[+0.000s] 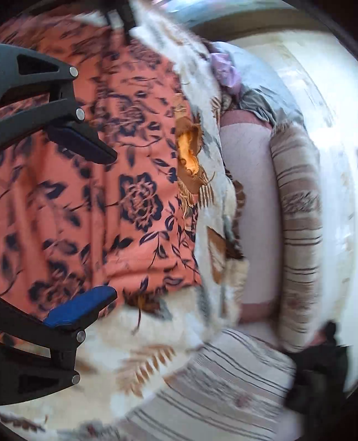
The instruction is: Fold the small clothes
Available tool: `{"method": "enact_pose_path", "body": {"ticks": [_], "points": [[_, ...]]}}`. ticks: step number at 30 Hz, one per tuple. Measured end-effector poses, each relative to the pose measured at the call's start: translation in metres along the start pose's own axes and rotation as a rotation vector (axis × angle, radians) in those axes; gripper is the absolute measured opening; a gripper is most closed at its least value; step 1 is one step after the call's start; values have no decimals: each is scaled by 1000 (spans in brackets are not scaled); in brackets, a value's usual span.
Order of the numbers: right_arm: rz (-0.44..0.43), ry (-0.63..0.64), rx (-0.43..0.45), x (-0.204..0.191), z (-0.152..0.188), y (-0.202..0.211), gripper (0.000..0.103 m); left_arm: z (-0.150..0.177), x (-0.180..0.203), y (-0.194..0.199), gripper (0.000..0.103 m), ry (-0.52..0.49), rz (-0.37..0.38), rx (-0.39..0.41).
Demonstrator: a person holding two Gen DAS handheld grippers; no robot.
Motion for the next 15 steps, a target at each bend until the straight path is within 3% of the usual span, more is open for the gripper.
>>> {"method": "enact_pose_path", "body": {"ticks": [2, 4, 7, 9, 12, 13, 15], "points": [[19, -30, -26, 11, 21, 16, 92, 2, 0, 10, 82, -4, -14, 44], [10, -97, -50, 19, 41, 25, 92, 6, 1, 32, 82, -19, -34, 165], [30, -127, -79, 30, 67, 20, 93, 20, 13, 60, 83, -134, -28, 268], [27, -125, -156, 33, 85, 4, 97, 38, 20, 62, 87, -217, -23, 231], [12, -125, -135, 34, 84, 4, 102, 79, 17, 46, 87, -280, -10, 27], [19, -113, -127, 32, 86, 5, 102, 92, 12, 44, 87, -294, -47, 30], [10, -121, -113, 32, 88, 5, 102, 112, 10, 54, 93, -370, -127, 135]]}}
Point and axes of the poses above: each gripper's, at about its wrist camera, not at the fingertips, and y roughly against the way its jaws point, x to its right, z to its underside, the point moved 5 cm from there along -y, roughly the way its jaws point
